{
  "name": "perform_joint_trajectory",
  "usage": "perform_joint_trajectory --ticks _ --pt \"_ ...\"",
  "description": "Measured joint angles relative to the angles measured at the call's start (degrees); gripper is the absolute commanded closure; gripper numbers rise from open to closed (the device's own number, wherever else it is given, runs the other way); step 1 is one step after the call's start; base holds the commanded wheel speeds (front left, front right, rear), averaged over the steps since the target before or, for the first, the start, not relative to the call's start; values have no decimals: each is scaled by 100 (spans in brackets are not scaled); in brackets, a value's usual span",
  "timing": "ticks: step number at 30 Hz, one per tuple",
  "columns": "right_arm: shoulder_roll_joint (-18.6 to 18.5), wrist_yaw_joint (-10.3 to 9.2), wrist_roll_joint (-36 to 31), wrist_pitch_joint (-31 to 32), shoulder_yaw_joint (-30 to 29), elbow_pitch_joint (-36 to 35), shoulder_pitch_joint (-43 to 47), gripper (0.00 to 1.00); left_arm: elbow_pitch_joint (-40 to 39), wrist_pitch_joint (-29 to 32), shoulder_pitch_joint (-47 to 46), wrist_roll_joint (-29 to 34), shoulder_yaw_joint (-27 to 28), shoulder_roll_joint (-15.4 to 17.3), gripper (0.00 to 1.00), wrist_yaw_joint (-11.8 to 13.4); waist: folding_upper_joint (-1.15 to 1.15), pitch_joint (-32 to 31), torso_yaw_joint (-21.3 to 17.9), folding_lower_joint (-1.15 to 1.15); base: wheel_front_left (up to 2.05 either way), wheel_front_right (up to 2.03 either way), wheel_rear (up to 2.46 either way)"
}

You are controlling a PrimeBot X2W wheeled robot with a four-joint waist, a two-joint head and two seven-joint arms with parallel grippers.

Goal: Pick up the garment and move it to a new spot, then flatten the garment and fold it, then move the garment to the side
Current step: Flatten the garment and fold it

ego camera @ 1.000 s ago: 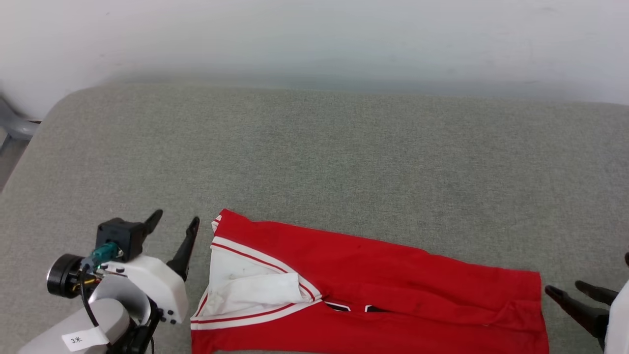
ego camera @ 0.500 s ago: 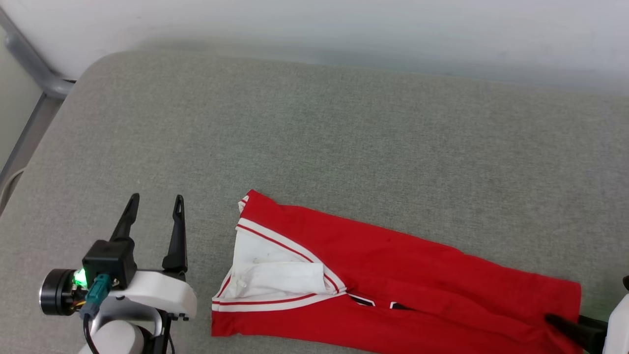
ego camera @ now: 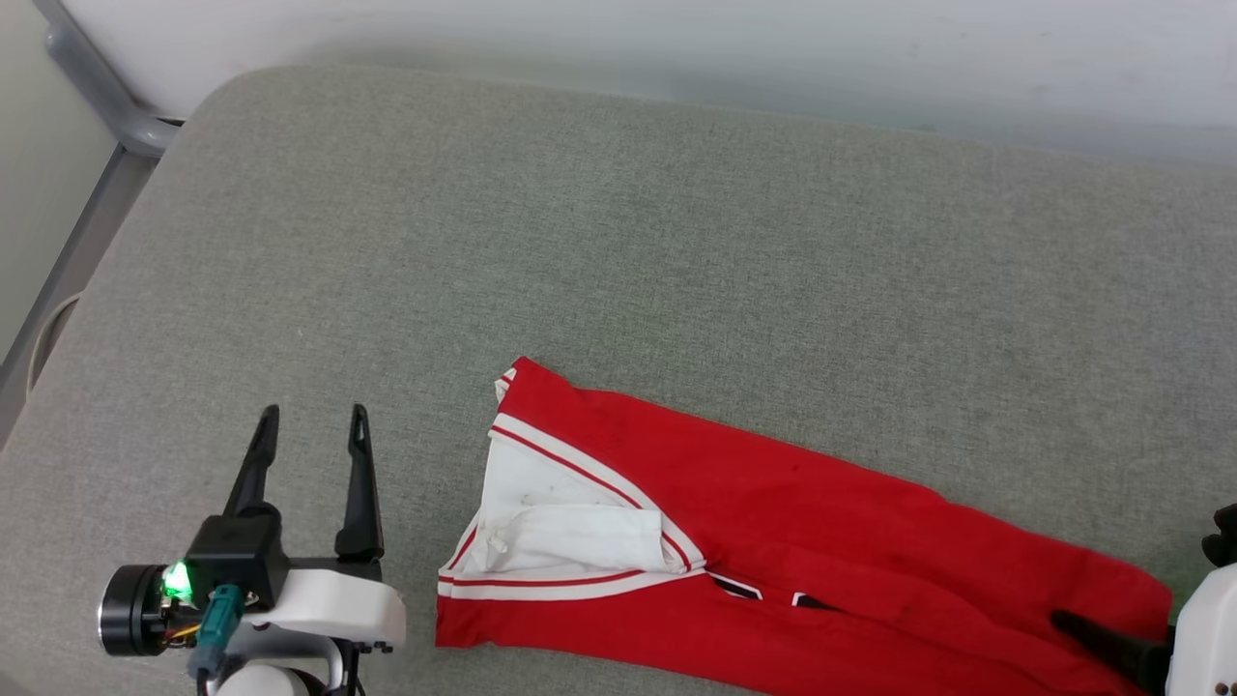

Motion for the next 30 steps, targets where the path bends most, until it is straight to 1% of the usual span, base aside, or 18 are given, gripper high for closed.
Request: perform_joint_trajectory --ticks 1,2,3,4,5,7,10,14,18,24,27,30 --pt "-34 -1 22 0 46 7 -12 0 11 0 23 73 69 -88 0 -73 0 9 9 0 0 0 0" --pt "-70 -2 48 -2 80 4 -18 48 23 0 43 197 99 -133 0 -147 0 17 16 0 0 0 0" --pt "-99 -2 62 -23 104 3 -20 75 44 0 60 303 152 -174 0 -216 0 27 21 0 0 0 0" --pt "-121 -2 73 -52 129 2 -20 100 56 0 70 367 214 -250 0 -270 0 34 24 0 0 0 0" --pt "-159 0 136 -180 191 -3 -31 100 71 0 89 561 377 -431 0 -428 0 40 4 0 0 0 0" --pt "-130 5 204 -260 240 -23 -32 100 75 0 125 670 474 -519 0 -527 0 24 -16 0 0 0 0" --pt "-181 19 241 -388 208 -21 -52 100 100 0 204 818 588 -648 0 -673 0 -12 -54 0 0 0 0" --pt "-332 20 278 -523 66 10 -165 100 97 0 207 1004 705 -767 0 -833 0 -67 -84 0 0 0 0" --pt "-561 19 243 -583 -138 135 -322 100 88 0 242 1151 776 -834 0 -951 0 -114 -98 1 0 0 0" --pt "-853 19 -64 -503 -388 555 -570 100 98 0 287 1299 834 -920 0 -1080 0 -152 -106 1 0 0 0" --pt "-875 18 -229 -388 -448 767 -649 100 121 0 302 1354 853 -942 0 -1126 0 -186 -109 1 0 0 0" --pt "-753 16 -282 -312 -504 742 -659 100 146 0 345 1439 851 -953 0 -1146 0 -257 -120 1 0 0 0"
